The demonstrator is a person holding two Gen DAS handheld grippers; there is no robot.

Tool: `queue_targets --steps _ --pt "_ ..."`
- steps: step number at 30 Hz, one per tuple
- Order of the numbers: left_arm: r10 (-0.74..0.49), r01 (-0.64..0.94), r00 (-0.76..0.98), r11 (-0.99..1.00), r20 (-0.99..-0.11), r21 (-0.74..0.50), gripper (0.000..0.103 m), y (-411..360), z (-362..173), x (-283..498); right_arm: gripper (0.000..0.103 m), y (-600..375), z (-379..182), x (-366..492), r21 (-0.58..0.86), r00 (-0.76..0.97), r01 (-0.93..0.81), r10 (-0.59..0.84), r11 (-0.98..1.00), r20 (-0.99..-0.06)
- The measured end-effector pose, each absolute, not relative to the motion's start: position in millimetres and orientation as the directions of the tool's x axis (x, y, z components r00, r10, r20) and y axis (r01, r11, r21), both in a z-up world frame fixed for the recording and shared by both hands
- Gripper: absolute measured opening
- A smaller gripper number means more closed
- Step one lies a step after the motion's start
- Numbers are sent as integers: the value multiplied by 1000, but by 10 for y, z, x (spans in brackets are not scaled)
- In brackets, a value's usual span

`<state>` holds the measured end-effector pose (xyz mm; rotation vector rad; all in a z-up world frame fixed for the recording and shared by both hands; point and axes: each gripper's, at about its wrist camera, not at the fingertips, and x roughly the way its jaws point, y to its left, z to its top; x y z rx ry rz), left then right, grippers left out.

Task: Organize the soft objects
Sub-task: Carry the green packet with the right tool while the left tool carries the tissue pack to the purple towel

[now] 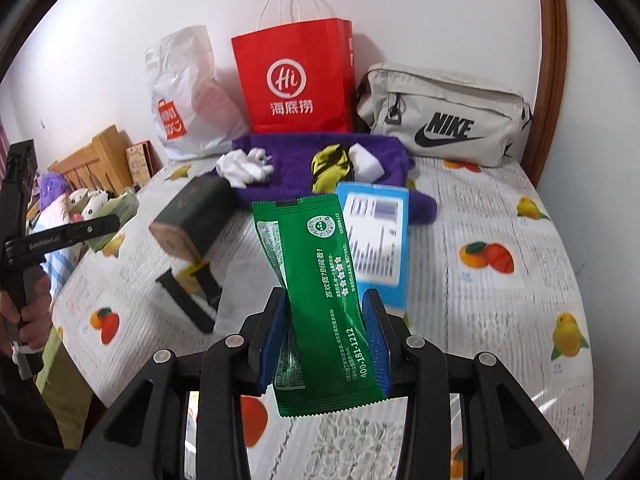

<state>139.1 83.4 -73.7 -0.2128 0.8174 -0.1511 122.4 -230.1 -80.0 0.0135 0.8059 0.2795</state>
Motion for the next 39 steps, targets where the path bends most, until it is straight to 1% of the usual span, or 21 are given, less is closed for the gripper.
queue_targets --steps 7,14,21,39 --pt "-218 56 681 967 -699 -247 58 837 -619 1572 39 -2269 -687 1511 149 666 -264 292 953 -686" --pt "-224 64 670 967 -708 -246 58 777 -615 1833 39 -2239 -656 1844 162 671 -262 300 951 -678" --pt "-265 64 656 953 -707 -297 58 790 -660 2111 39 -2218 -602 2098 149 681 -253 285 956 -674" --pt "-281 80 627 951 -727 -299 58 701 -753 2589 39 -2223 -660 2746 120 677 -250 262 961 -687"
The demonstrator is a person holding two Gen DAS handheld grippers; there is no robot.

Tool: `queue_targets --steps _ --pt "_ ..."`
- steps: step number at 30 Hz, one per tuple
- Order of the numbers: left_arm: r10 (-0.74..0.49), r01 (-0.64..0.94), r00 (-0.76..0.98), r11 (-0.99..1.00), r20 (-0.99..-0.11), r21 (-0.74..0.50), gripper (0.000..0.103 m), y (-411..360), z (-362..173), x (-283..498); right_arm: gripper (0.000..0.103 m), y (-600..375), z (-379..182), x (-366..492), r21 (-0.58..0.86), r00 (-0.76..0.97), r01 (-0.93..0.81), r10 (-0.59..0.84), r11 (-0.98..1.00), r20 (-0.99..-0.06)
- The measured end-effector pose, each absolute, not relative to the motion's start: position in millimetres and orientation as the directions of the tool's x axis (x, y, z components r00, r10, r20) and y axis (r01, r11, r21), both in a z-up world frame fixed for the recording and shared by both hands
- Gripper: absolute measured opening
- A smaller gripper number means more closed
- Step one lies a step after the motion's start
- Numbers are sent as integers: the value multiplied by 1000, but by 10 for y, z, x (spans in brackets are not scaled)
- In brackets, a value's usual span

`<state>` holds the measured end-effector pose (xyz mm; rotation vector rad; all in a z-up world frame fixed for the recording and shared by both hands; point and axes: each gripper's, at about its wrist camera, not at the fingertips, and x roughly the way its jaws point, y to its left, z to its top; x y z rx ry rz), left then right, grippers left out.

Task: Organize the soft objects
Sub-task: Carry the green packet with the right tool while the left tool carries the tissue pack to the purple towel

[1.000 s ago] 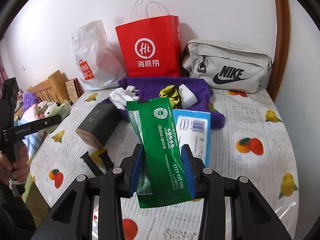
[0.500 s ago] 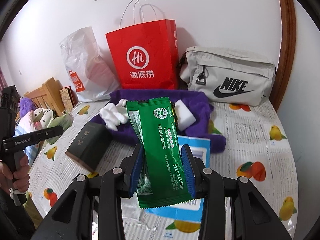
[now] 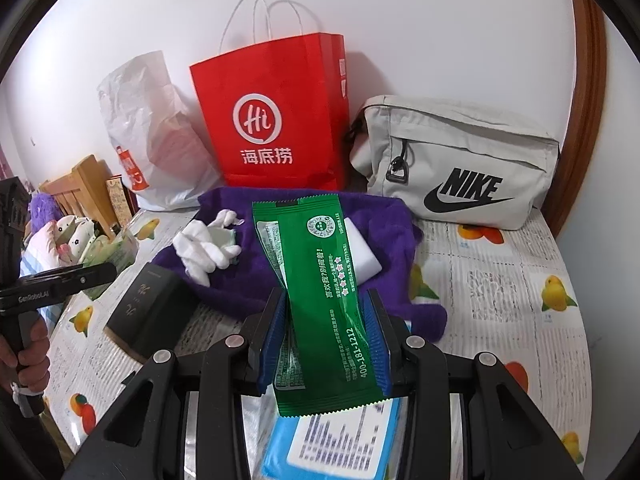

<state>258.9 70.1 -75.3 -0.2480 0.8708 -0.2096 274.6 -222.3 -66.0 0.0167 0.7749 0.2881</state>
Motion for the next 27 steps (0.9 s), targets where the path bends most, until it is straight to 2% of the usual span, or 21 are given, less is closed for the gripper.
queue_targets --steps 16,27 --pt "-277 68 600 952 -750 -297 59 617 -879 3141 39 -2237 -872 3654 96 636 -248 237 964 -734" --pt "-274 76 575 956 -771 -283 59 528 -1011 3551 39 -2313 -1201 4210 138 564 -241 254 961 -785"
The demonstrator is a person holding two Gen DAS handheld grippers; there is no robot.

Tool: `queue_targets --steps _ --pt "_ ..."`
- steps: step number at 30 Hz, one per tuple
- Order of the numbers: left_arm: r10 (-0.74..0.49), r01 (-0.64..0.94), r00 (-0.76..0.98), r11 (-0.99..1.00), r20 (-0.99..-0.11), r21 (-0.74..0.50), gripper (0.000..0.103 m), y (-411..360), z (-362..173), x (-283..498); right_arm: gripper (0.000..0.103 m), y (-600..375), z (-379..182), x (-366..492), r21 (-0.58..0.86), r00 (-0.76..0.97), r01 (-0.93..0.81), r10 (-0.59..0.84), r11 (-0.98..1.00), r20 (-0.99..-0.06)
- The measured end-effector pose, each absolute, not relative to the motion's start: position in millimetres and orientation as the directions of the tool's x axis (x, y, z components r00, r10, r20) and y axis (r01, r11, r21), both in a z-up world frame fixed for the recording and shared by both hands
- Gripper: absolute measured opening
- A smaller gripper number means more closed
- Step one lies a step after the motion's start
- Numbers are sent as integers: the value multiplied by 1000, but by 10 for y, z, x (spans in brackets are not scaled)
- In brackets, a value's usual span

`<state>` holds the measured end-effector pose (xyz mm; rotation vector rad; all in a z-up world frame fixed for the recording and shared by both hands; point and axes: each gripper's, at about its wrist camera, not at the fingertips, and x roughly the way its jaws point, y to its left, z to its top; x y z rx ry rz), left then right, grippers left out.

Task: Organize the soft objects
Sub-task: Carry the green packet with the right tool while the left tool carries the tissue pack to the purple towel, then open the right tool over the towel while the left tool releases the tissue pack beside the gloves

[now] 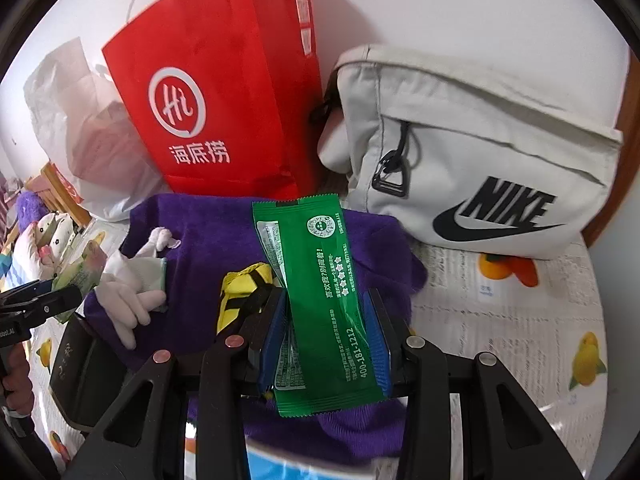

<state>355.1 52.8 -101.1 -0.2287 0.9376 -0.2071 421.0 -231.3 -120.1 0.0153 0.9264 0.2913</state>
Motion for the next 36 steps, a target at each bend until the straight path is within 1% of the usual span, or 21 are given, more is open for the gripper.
queue_targets --steps 6,8,15,17,19,29,30,33,34,36 --pt "-285 90 549 955 -786 -283 60 460 -1106 3735 40 -2270 -1378 4440 146 516 -238 252 960 -819" --pt "-289 91 550 953 -784 -288 60 451 -1127 3787 40 -2281 -1441 4505 171 492 -227 265 959 -829" --pt "-289 81 526 953 -800 -291 60 375 -1243 4060 48 -2283 -1533 4493 214 454 -244 307 946 -837" --pt "-277 76 523 957 -806 -280 60 347 -1258 4125 54 -2281 -1506 4452 205 469 -255 306 945 -828" --pt "-265 71 516 961 -814 -268 60 322 -1283 4183 66 -2288 -1464 4411 187 492 -260 297 947 -818" --pt "-258 48 467 962 -846 -267 61 251 -1414 4360 67 -2357 -1191 3953 174 575 -275 307 945 -758" --pt "-259 51 462 963 -848 -266 62 232 -1420 4371 67 -2360 -1169 3883 181 579 -278 315 943 -752" --pt "-278 49 456 956 -845 -288 78 202 -1414 4369 67 -2342 -1121 3711 187 579 -294 330 937 -745" --pt "-295 44 457 950 -839 -310 80 207 -1397 4354 67 -2321 -1103 3661 177 579 -301 327 937 -747" --pt "-324 40 463 937 -825 -346 80 225 -1345 4298 67 -2275 -1062 3545 144 590 -308 307 940 -746"
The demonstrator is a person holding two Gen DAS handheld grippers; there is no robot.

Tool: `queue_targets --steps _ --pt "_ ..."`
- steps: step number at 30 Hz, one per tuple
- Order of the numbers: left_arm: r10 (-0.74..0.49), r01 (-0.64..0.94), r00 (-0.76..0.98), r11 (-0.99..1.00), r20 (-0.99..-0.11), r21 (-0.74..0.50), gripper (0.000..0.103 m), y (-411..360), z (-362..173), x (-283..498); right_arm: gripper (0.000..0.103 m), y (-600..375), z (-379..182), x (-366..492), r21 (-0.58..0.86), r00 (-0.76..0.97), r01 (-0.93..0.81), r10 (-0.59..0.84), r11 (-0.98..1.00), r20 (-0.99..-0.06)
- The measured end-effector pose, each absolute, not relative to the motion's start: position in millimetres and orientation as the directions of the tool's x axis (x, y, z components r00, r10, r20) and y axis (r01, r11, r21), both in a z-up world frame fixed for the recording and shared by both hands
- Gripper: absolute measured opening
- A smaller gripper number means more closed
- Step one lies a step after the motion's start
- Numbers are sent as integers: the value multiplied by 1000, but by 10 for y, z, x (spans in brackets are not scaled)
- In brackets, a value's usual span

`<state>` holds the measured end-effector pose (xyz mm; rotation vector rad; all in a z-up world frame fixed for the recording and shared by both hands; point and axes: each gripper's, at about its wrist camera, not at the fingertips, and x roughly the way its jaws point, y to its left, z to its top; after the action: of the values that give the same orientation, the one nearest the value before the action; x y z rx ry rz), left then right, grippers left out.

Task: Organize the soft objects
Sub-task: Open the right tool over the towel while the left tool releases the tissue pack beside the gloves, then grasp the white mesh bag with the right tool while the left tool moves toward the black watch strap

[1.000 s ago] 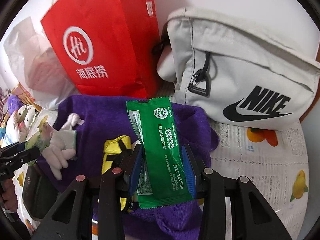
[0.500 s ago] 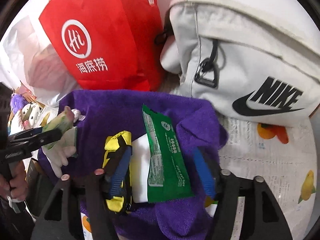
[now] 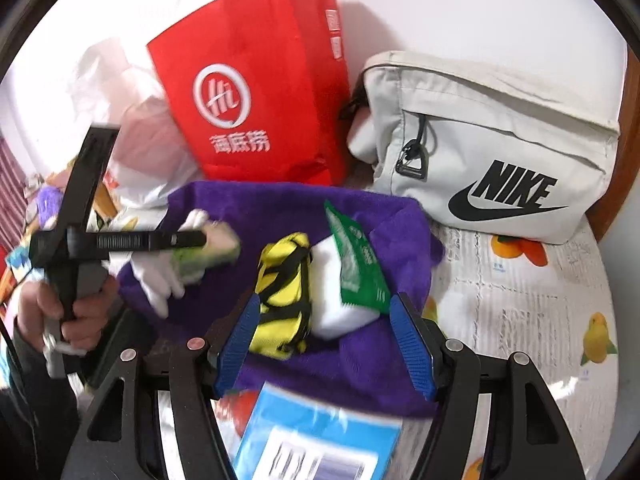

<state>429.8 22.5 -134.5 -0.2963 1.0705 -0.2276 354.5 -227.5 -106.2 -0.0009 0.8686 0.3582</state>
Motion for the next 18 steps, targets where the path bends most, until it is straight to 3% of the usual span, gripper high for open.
queue_targets --steps 18 --pt "-257 27 572 955 -778 -296 80 560 -841 3212 67 -1924 -983 2360 190 568 -304 337 934 -751"
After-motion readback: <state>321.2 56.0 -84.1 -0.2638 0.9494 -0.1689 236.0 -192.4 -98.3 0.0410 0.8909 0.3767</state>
